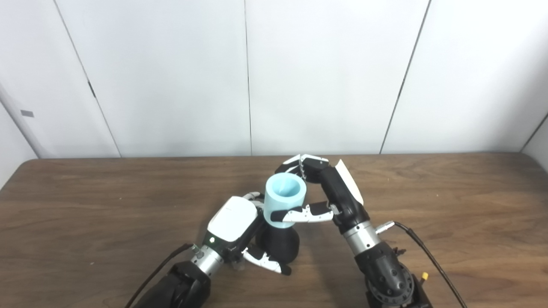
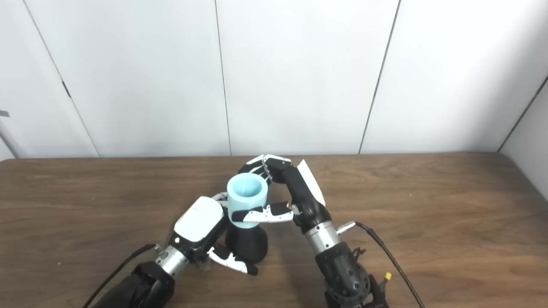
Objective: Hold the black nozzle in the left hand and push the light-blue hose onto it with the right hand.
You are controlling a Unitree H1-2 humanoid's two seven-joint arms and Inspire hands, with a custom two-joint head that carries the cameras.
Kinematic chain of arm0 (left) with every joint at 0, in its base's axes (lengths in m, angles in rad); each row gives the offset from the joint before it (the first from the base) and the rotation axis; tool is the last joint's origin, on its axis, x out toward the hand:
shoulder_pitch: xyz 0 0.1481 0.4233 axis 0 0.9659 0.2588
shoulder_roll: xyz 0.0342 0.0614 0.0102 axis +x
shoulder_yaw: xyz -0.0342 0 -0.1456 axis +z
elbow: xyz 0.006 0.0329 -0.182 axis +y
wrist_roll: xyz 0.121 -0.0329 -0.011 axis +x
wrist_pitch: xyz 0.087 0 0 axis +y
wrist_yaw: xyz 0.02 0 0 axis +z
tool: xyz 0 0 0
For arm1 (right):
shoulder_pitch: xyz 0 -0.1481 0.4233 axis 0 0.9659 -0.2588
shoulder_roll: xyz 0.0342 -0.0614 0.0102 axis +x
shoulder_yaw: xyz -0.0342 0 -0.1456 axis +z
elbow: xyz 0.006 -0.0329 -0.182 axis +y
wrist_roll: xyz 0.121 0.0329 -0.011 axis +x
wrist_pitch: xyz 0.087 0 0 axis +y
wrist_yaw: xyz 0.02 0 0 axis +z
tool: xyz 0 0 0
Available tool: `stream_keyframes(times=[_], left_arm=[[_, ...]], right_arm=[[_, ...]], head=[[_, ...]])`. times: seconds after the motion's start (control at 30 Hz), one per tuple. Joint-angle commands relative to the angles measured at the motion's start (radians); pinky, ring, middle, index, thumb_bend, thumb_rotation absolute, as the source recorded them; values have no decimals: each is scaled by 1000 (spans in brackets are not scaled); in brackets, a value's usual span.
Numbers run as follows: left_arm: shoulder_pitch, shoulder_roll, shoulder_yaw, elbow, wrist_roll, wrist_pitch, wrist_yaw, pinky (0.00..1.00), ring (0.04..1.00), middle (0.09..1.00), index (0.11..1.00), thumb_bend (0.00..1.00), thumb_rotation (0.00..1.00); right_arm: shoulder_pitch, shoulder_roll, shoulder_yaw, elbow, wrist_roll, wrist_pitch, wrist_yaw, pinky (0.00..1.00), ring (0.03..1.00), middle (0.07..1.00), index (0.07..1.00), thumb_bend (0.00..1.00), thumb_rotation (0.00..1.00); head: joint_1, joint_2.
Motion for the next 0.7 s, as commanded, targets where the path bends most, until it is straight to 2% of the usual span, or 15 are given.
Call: stream_keyframes(times=[0.0,0.2,0.3,0.47,0.67], left_arm=[[59,-3,-37,48,21,-4,-34,826,530,483,483,524,0],[57,-1,-36,54,17,-13,-28,827,529,480,486,524,0],[59,-1,-34,46,16,-11,-34,825,532,482,483,524,0],[58,-3,-36,45,23,-7,-30,817,529,477,490,524,0],[59,-1,-37,46,25,-12,-23,824,530,477,490,524,0]], right_arm=[[-15,-10,9,-21,-21,10,22,282,403,463,526,516,0],[0,-12,6,-11,-48,0,-2,283,404,454,528,516,0],[12,-4,0,-3,-48,16,-13,382,413,447,523,517,0],[18,-2,4,-4,-53,46,-8,283,401,447,527,516,0],[20,1,5,-9,-51,88,1,274,398,448,530,516,0]], head=[[-2,0],[-2,0],[-4,2],[-4,2],[-3,4]])
